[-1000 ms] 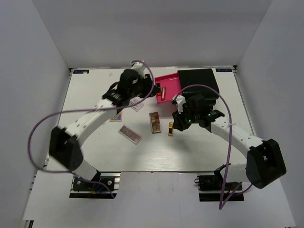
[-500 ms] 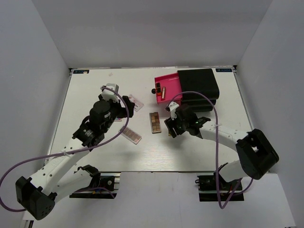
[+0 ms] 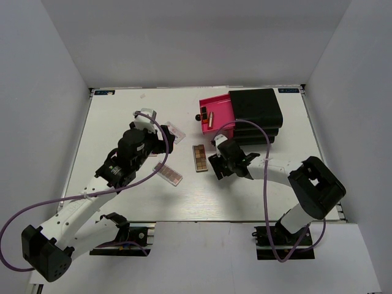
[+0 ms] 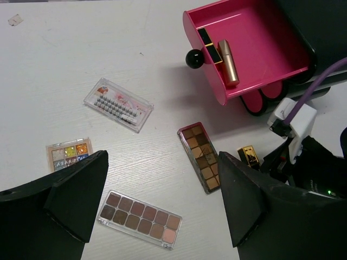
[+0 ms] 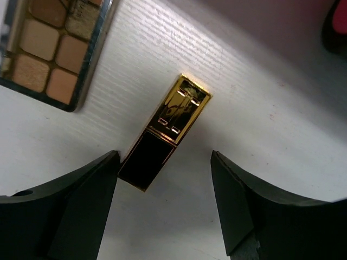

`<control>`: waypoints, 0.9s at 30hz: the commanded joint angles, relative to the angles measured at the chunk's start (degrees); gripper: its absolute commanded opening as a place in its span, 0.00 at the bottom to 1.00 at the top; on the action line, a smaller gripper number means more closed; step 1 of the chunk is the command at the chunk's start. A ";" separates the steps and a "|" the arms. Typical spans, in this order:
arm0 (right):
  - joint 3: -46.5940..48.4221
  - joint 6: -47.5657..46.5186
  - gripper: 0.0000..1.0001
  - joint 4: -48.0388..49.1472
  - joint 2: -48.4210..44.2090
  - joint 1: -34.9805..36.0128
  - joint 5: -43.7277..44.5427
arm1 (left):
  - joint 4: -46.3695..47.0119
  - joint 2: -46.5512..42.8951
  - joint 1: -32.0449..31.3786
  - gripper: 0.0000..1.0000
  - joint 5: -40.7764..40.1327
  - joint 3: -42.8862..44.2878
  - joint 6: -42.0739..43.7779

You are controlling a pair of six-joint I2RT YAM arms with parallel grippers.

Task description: Organize the makeup

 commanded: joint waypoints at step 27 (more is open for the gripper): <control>7.77 -22.64 0.18 -12.80 -17.72 0.15 -23.35 | -0.24 2.80 0.07 0.91 2.84 1.62 0.55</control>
